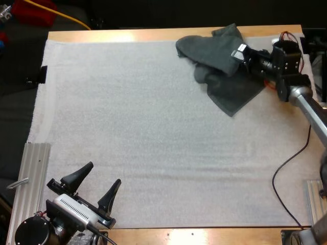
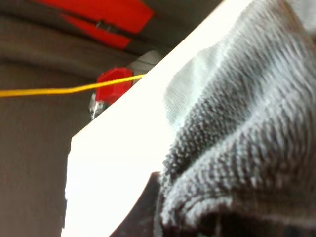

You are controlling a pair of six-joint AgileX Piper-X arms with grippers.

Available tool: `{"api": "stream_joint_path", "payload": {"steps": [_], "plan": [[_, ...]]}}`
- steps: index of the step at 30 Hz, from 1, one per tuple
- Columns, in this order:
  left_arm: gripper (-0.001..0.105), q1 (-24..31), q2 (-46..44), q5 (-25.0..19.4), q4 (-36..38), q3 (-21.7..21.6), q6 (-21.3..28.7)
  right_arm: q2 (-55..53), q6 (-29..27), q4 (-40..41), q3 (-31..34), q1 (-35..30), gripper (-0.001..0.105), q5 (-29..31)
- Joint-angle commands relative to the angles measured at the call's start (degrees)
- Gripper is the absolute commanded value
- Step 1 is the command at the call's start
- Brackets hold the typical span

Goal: Pick towel from pile, fold and stack

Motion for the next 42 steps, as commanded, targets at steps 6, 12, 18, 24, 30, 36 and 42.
{"api": "stream_joint_path", "payload": {"steps": [6, 12, 18, 24, 30, 36, 42], "plan": [[0.069, -0.1, -7.8, 0.3, -0.3, 0.0, -0.5, -9.2, -8.1, 4.6, -0.4, 2.7, 0.002, 0.8], [0.069, -0.1, -7.8, 0.3, -0.3, 0.0, -0.5, -16.3, -14.5, 11.6, -1.9, 6.4, 0.002, 1.4], [0.069, -0.1, -7.8, 0.3, -0.3, 0.0, -0.5, -20.2, -21.6, 22.6, -6.1, 11.5, 0.002, 4.5], [0.069, -0.1, -7.8, 0.3, -0.3, 0.0, -0.5, -22.6, -30.5, 36.1, -10.4, 18.3, 0.002, 10.3], [0.069, -0.1, -7.8, 0.4, -0.3, 0.0, -0.5, -22.7, -38.5, 50.0, -13.9, 25.8, 0.002, 17.8], [0.069, -0.1, -7.8, 1.5, -0.3, 0.0, -0.5, -22.5, -44.1, 58.0, -14.1, 33.8, 0.002, 26.7], [0.069, -0.1, -7.8, 2.1, -0.3, 0.0, -0.6, -20.9, -45.2, 58.3, -14.0, 39.8, 0.002, 33.7]]}}
